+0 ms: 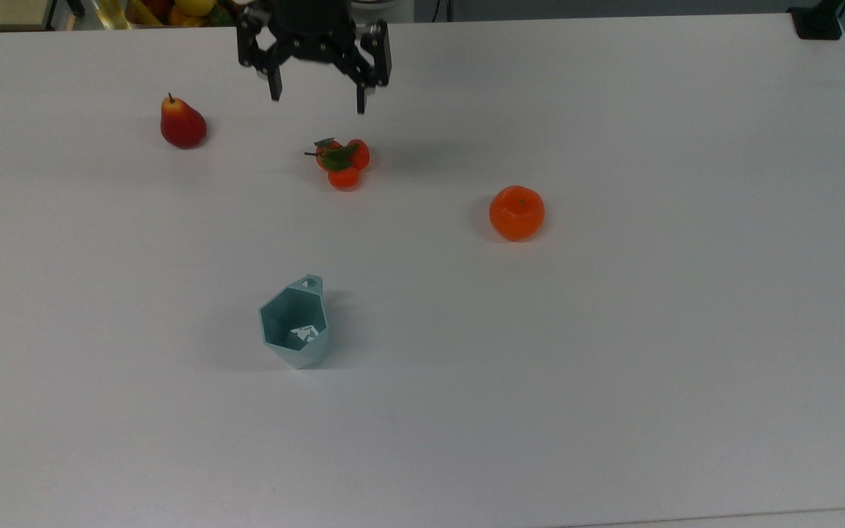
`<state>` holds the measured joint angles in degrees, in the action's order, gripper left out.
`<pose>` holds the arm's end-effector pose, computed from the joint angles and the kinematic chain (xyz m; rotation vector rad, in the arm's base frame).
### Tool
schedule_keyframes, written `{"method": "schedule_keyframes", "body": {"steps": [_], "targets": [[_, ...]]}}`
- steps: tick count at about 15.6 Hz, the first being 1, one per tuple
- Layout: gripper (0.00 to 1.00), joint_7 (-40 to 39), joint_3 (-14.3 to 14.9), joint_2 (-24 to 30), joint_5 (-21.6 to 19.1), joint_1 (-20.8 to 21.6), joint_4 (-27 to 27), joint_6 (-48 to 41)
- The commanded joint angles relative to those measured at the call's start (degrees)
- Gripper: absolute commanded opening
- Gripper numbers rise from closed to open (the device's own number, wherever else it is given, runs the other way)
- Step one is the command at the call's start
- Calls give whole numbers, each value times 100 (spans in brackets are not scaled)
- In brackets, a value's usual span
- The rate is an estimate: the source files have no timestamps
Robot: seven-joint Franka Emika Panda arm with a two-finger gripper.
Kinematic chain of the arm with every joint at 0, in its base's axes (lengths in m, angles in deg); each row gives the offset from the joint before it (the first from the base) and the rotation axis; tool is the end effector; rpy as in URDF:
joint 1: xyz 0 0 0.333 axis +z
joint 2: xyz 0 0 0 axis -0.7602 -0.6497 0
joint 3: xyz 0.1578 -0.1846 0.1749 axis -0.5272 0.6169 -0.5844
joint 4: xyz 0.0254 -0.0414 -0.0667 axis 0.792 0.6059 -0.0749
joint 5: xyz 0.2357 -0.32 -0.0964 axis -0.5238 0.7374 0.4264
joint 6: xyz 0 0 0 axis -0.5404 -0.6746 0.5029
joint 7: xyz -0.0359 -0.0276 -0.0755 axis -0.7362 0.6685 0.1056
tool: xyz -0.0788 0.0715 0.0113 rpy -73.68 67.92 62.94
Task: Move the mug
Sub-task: 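Move the open gripper down over the teal mug's rim, then close the gripper on the teal mug's rim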
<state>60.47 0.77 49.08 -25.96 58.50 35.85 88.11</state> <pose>0.6200 0.0304 0.5271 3.0844 -0.1330 0.2371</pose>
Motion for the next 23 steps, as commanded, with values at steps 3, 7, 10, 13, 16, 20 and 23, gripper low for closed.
{"method": "schedule_keyframes", "body": {"steps": [3, 7, 10, 13, 16, 20, 23], "targets": [[100, 322, 35, -976, -17, 39, -18, 1571], [100, 787, 35, -1566, 97, 39, -27, 2468], [99, 937, 35, -1918, 238, 12, -36, 2821], [95, 937, 35, -2208, 238, -120, -175, 3216], [88, 938, 35, -2463, 247, -190, -282, 3349], [61, 937, 35, -2490, 431, -172, -265, 3516], [49, 937, 35, -2499, 449, -164, -264, 3525]]}}
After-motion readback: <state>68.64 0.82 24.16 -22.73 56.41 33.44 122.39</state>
